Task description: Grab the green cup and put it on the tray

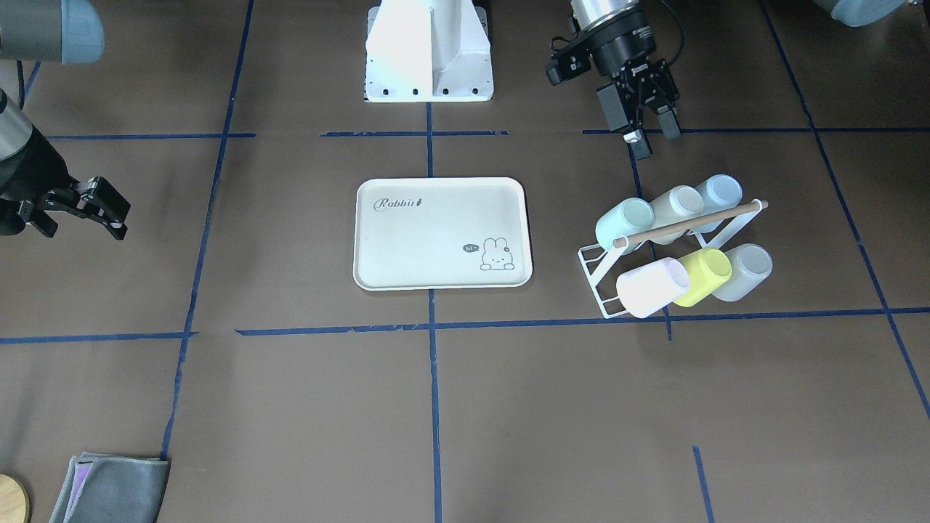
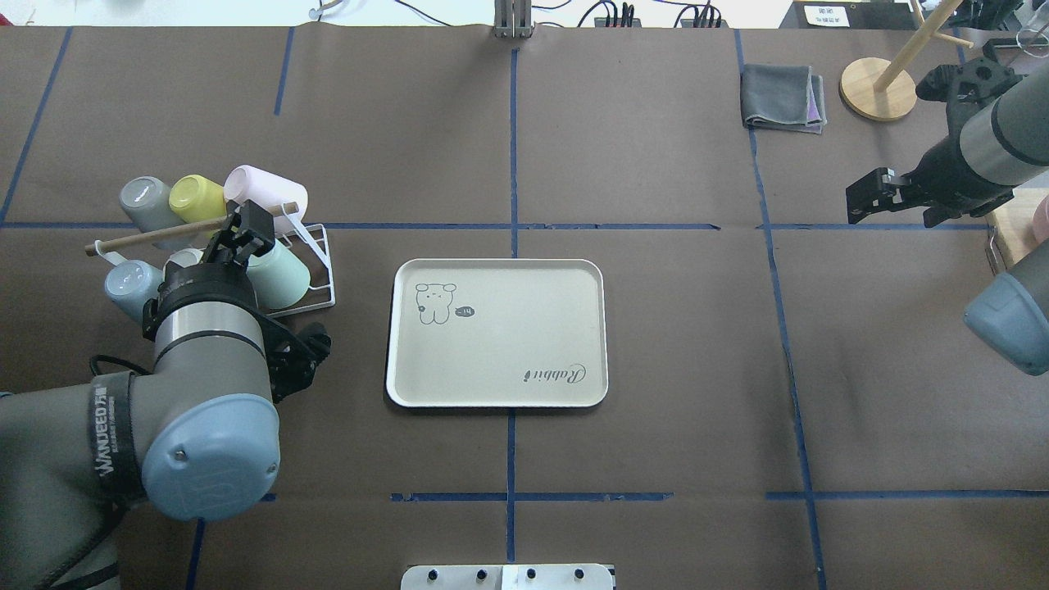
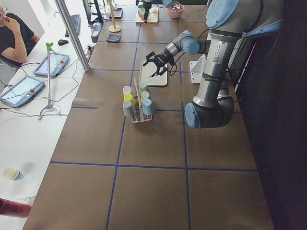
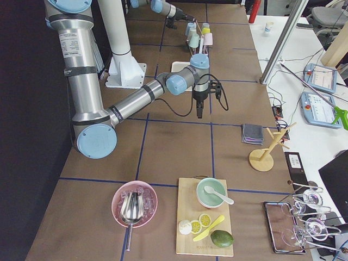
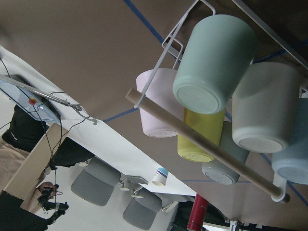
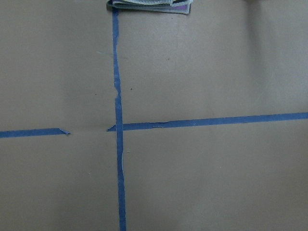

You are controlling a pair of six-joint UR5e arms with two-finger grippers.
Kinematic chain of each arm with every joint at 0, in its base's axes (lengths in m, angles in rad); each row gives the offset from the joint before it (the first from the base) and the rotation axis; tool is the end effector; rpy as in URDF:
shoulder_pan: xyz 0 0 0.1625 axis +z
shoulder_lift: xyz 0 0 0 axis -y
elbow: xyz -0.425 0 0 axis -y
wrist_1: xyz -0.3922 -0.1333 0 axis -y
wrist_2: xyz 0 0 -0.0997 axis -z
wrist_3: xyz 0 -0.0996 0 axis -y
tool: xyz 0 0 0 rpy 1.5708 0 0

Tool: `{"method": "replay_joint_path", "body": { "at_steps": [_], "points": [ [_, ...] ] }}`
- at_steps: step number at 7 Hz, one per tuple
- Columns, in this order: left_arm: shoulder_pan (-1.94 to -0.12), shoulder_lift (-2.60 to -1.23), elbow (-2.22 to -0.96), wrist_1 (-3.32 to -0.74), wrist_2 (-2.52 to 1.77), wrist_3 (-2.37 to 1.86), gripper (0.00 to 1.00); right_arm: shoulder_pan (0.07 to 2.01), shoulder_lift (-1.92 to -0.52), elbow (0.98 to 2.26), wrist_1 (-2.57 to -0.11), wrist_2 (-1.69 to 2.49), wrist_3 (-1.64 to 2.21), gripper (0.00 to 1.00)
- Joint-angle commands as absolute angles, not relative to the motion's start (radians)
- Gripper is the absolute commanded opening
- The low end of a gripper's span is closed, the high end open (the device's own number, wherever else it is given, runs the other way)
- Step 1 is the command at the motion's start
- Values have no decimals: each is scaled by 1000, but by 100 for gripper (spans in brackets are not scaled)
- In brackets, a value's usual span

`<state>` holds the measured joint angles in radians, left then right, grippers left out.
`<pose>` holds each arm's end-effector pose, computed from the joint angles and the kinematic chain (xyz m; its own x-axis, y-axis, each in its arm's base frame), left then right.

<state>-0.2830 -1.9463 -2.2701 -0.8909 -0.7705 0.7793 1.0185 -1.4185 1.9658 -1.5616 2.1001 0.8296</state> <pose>0.3857 -0.3254 0.2386 -0.2959 0.6021 0.7416 -0.9535 -0.2325 -0.1918 -0.2071 -0.4943 0.3988 0.7303 0.0742 0.6791 -0.1381 0.9896 0.0404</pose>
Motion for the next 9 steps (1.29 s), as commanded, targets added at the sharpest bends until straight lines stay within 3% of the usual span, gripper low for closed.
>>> {"method": "replay_joint_path", "body": {
  "at_steps": [1,6,9],
  "points": [
    [-247,-1941,-2249,-885,-756,778,99,1019,-1420,1963,-1562,2100,830,100],
    [-166,-1921,-2096,-868,-637,781,99,1019,-1425,1963,-1562,2099,834,100],
    [-164,-1988,-1953,-867,-560,807,99,1019,-1430,1957,-1562,2098,836,100]
  ]
}}
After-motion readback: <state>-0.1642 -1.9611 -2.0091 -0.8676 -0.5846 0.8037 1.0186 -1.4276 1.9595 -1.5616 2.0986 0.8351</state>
